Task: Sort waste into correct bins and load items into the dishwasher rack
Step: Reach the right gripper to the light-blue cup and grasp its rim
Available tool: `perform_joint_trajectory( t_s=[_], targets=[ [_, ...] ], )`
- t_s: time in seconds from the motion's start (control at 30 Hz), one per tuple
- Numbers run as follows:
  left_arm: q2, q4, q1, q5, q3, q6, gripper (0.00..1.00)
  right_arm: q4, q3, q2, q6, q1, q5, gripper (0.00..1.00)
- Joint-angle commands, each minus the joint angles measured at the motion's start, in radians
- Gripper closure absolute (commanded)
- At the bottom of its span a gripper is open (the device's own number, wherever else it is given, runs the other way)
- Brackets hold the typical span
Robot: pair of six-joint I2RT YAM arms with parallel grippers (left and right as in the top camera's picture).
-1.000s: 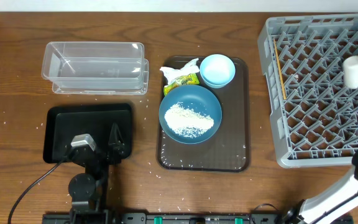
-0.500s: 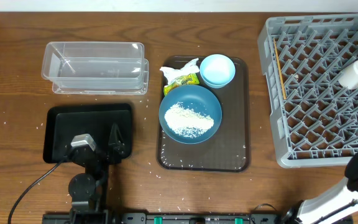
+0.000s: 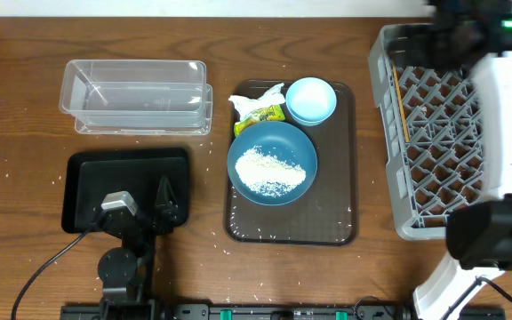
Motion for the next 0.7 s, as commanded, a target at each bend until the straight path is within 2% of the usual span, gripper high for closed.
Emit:
perform_joint_trajectory(
  t_s=[0.0, 0.07, 0.17, 0.37, 0.57, 0.67],
  targets=[
    [-0.007, -0.033, -0.005, -0.01, -0.021, 0.006, 0.05, 0.008, 0.001, 0.049, 0.014, 0.079, 0.085, 0.11],
    [-0.007, -0.033, -0.005, -0.01, -0.021, 0.006, 0.05, 0.024, 0.001, 0.069, 0.014, 0.126, 0.08, 0.04],
    [-0.007, -0.033, -0.005, -0.01, -0.021, 0.006, 0.05, 0.067, 0.001, 0.103, 0.013, 0.195, 0.081, 0.02],
    [-0.007, -0.033, -0.005, -0.01, -0.021, 0.006, 0.05, 0.198, 0.001, 0.202, 0.011, 0.307, 0.097, 0.27],
    [-0.007, -0.033, -0.005, -0.01, -0.021, 0.006, 0.05, 0.292, 0.001, 0.334, 0.026, 0.401, 0.133, 0.35],
    [-0.007, -0.033, -0.005, -0.01, -0.021, 0.006, 0.05, 0.298, 0.001, 0.39, 0.056, 0.446, 0.238, 0.39]
  ],
)
